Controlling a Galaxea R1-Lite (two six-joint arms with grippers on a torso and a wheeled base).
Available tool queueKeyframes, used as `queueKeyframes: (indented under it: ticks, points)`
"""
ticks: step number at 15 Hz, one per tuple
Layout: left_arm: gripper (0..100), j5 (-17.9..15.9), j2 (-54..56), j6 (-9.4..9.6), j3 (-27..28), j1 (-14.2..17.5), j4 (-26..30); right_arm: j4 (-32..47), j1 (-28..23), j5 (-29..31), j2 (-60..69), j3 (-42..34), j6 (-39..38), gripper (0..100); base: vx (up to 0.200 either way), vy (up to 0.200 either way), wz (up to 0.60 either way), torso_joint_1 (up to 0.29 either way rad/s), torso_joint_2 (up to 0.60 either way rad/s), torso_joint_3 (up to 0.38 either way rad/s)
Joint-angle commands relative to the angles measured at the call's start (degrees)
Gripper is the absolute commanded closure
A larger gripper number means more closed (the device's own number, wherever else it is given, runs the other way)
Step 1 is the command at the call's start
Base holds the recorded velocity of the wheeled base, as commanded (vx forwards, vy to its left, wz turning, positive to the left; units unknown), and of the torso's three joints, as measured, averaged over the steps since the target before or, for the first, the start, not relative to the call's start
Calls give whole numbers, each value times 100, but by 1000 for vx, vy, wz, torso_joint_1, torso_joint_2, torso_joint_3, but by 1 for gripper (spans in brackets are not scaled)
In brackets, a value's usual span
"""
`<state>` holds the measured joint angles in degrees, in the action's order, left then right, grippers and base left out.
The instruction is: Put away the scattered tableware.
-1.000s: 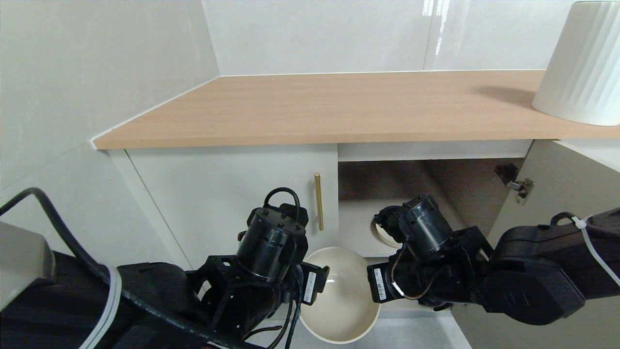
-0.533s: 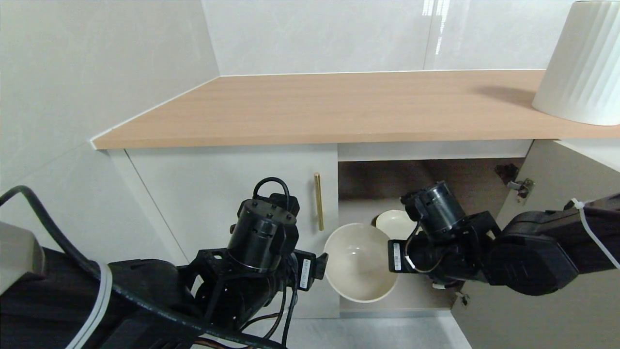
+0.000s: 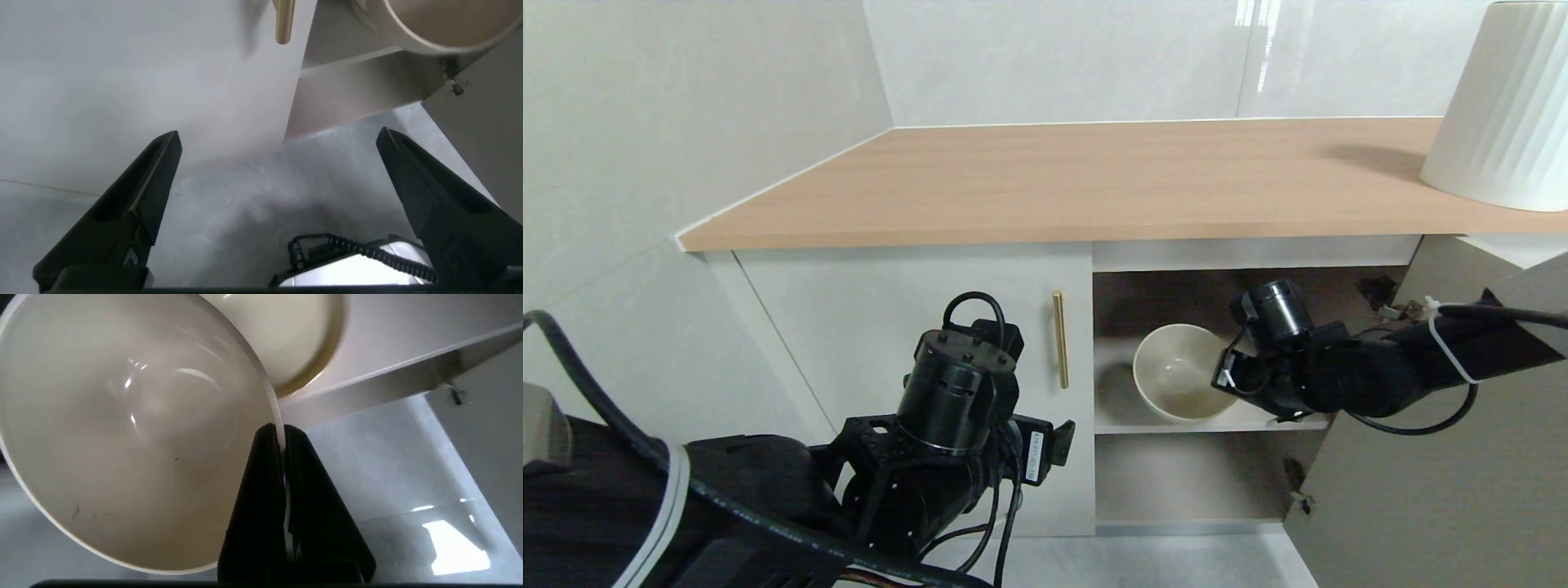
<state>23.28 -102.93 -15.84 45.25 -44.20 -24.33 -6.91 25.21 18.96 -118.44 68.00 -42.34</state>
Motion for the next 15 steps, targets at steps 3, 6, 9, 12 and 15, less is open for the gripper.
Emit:
queueKeyframes:
  ticks: [3,6,9,12,15]
  points:
    - [0,1,9,-7,1,-1,-1,-557,-192,126,-425,82,-152,100,0,0,0,0,0,0]
    - [0,1,18,-7,1,-1,-1,-777,-253,143,-513,56,-143,100,0,0,0,0,0,0]
    - [0,1,18,-7,1,-1,-1,-1102,-403,152,-654,100,-134,100,0,0,0,0,0,0]
    - [0,1,9,-7,1,-1,-1,-1304,-543,179,-794,187,-99,100,0,0,0,0,0,0]
    - [0,1,9,-7,1,-1,-1,-1304,-649,196,-1146,398,-99,100,0,0,0,0,0,0]
